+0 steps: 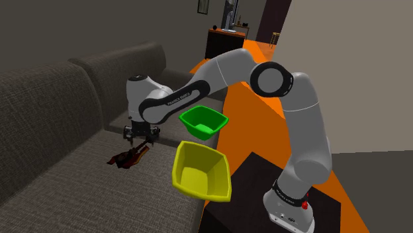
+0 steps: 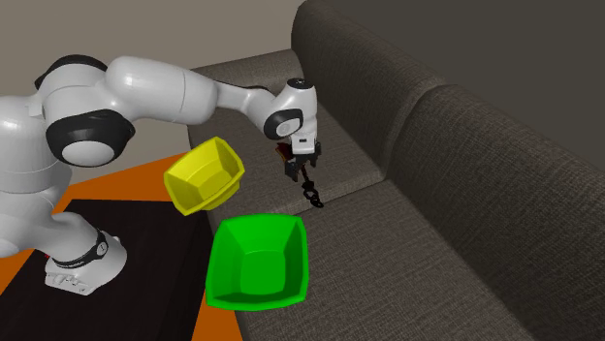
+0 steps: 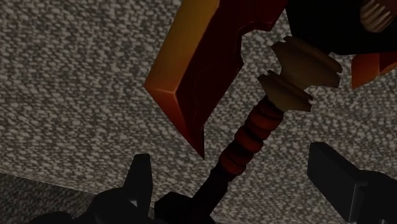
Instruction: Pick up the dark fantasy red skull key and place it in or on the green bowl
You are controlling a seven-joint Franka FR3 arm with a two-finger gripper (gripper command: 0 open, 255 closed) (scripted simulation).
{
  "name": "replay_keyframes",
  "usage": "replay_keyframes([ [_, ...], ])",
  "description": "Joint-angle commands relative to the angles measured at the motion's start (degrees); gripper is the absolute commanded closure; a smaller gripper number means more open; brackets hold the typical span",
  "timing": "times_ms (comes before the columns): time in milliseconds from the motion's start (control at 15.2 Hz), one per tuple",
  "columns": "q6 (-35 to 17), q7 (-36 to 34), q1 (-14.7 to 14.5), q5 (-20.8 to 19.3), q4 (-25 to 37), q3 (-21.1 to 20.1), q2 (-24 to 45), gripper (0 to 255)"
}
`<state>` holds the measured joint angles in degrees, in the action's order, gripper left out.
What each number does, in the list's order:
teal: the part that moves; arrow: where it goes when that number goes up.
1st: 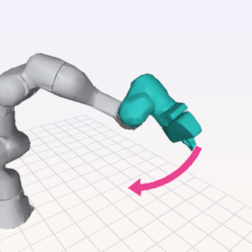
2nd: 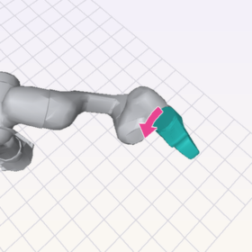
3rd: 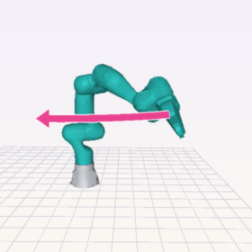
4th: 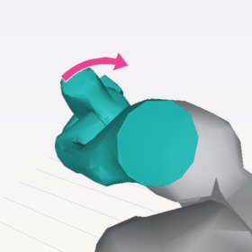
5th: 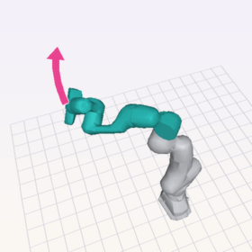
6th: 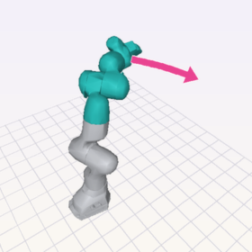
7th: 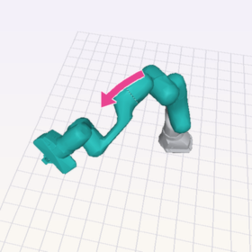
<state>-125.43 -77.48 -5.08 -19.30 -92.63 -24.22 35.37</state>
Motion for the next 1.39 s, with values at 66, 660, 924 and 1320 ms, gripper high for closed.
replay_keyframes([
  [66, -1.3, -0.2, -0.1, -0.5, -0.2, 0.4, 1.1, 0],
  [660, -1.3, -0.2, -0.1, -0.5, -0.2, 0.4, 1.1, 255],
  [924, -1.3, -0.2, -0.1, -0.5, -0.2, 0.4, 1.1, 255],
  [1320, -0.2, 0.1, 0.0, -0.1, 0.1, 0.1, 0.3, 255],
])
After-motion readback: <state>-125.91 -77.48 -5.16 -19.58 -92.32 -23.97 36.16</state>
